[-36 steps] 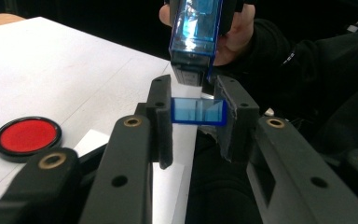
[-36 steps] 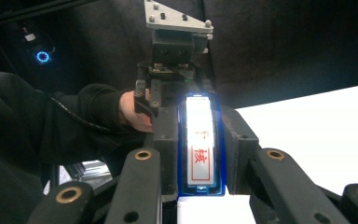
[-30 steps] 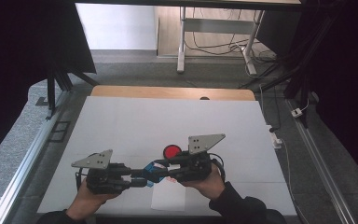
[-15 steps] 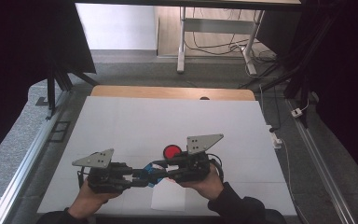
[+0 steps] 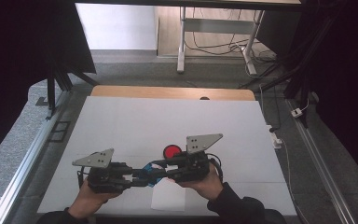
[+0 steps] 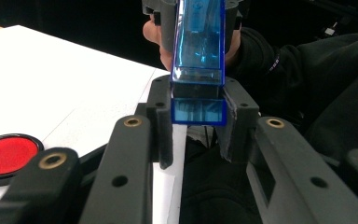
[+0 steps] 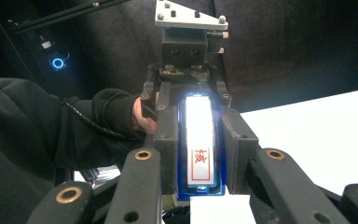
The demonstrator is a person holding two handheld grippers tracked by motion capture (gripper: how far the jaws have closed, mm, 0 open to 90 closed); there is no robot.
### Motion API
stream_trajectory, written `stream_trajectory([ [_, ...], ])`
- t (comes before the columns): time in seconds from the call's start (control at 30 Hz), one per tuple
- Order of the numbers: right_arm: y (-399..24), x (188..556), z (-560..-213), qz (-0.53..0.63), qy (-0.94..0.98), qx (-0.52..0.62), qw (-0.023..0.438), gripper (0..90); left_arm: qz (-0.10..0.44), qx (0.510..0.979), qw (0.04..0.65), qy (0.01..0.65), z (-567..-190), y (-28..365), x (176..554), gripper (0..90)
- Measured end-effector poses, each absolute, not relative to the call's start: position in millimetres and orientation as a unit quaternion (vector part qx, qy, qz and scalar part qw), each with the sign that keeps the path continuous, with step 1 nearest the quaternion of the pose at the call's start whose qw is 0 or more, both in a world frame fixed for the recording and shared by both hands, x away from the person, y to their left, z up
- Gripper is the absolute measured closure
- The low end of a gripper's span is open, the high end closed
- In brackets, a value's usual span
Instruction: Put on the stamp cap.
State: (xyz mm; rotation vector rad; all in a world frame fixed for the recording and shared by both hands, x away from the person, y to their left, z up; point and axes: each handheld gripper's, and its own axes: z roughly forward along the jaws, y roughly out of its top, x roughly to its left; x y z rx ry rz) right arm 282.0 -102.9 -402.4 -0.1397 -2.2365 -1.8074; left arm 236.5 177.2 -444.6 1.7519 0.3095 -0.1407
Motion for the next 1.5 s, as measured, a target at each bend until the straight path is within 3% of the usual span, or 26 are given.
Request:
stream_trajectory([
  [0.93, -101.1, 277.7, -404.1, -0.621, -0.774, -0.043, 0.114, 71.4, -0.066, 0.774, 0.611, 0.152, -440.0, 177.8, 234.1, 68.5],
  [1.33, -100.9, 279.6, -411.0, -0.637, -0.756, -0.064, 0.136, 71.4, -0.079, 0.763, 0.621, 0.161, -441.1, 179.7, 235.7, 68.2],
  [1.4, -97.7, 281.2, -415.5, -0.638, -0.748, -0.069, 0.169, 71.5, -0.086, 0.756, 0.632, 0.148, -440.8, 179.5, 235.8, 68.4],
  [1.5, -96.8, 279.5, -414.2, -0.641, -0.749, -0.067, 0.155, 71.4, -0.083, 0.754, 0.634, 0.152, -439.1, 181.7, 235.4, 68.3],
])
